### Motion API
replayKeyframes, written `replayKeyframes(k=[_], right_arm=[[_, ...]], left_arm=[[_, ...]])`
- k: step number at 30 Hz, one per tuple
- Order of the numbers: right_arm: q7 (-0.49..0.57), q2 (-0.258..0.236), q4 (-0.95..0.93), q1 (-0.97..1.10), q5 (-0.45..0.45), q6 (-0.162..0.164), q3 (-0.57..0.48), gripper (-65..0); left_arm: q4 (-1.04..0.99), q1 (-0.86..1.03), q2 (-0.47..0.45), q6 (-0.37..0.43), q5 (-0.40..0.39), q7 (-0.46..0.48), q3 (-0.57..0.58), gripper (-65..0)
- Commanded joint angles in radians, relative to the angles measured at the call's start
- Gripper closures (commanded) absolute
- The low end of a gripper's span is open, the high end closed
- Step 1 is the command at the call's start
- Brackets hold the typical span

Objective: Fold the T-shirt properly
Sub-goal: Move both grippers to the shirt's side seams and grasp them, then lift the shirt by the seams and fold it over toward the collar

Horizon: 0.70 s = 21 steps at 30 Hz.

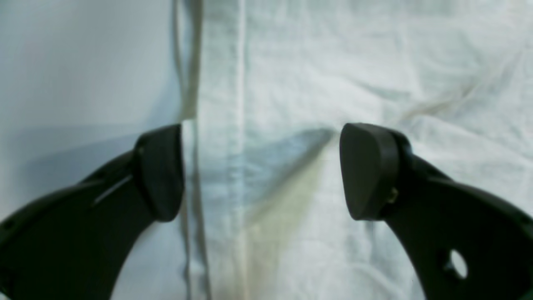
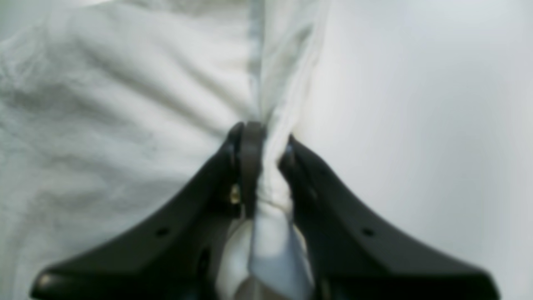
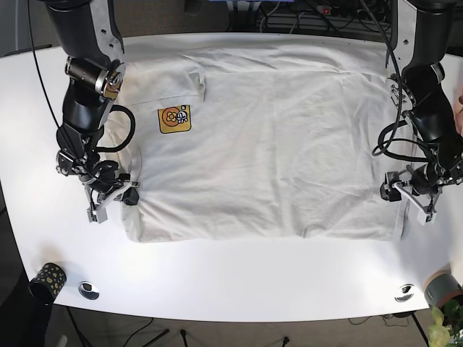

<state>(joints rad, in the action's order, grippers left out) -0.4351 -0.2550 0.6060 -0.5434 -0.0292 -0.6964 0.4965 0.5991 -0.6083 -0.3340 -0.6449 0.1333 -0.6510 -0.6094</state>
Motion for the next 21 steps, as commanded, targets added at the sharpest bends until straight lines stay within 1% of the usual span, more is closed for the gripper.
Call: replayKeyframes(k=[1, 2, 3, 4, 6, 7, 8, 10, 14, 15, 18, 21], right_arm=[[0.014, -0.013, 0.033, -0.027, -0.013, -0.002, 0.001, -4.8], [0.014, -0.013, 0.033, -0.027, -0.013, -0.002, 0.001, -4.8], [0.014, -0.013, 0.033, -0.027, -0.013, -0.002, 0.001, -4.8], [0.014, -0.013, 0.033, -0.027, -0.013, -0.002, 0.001, -4.8], [0.014, -0.013, 0.033, -0.027, -0.013, -0.002, 0.001, -4.6], [0.014, -0.013, 0.033, -0.027, -0.013, -0.002, 0.001, -4.6], [0.014, -0.013, 0.033, -0.028, -0.013, -0.002, 0.001, -4.6], [0.014, -0.013, 0.033, -0.028, -0.013, -0.002, 0.001, -4.4], [0.002, -0.013, 0.076, -0.027, -0.015, -0.002, 0.001, -4.3], [-0.012, -0.013, 0.094, -0.025, -0.015, -0.002, 0.001, -4.3], [-0.115, -0.013, 0.199, -0.024, -0.015, -0.002, 0.001, -4.3], [-0.155, -0.016, 0.256, -0.03, -0.011, -0.002, 0.0, -4.3]], left_arm=[[0.003, -0.015, -0.009, -0.01, -0.008, 0.035, 0.0, -39.7], [0.002, -0.012, -0.009, -0.008, -0.005, 0.055, 0.0, -33.2], [0.0, -0.009, -0.009, -0.008, -0.002, 0.084, 0.001, -23.6], [0.0, 0.0, -0.009, -0.008, -0.002, 0.101, 0.001, -17.1], [-0.008, 0.011, -0.009, -0.008, -0.002, 0.125, 0.015, -6.8], [-0.017, 0.014, -0.009, -0.008, -0.002, 0.136, 0.044, -1.9], [-0.02, 0.015, -0.009, -0.008, -0.002, 0.145, 0.07, 0.0], [-0.015, 0.017, -0.009, -0.008, -0.004, 0.156, 0.113, 0.0], [0.066, 0.041, -0.009, -0.014, -0.008, 0.15, 0.124, 0.0], [0.092, 0.049, -0.009, -0.014, -0.008, 0.15, 0.124, 0.0], [0.186, 0.072, -0.009, -0.008, -0.002, 0.156, 0.133, 0.0], [0.183, 0.057, -0.009, -0.006, -0.004, 0.155, 0.139, 0.0]])
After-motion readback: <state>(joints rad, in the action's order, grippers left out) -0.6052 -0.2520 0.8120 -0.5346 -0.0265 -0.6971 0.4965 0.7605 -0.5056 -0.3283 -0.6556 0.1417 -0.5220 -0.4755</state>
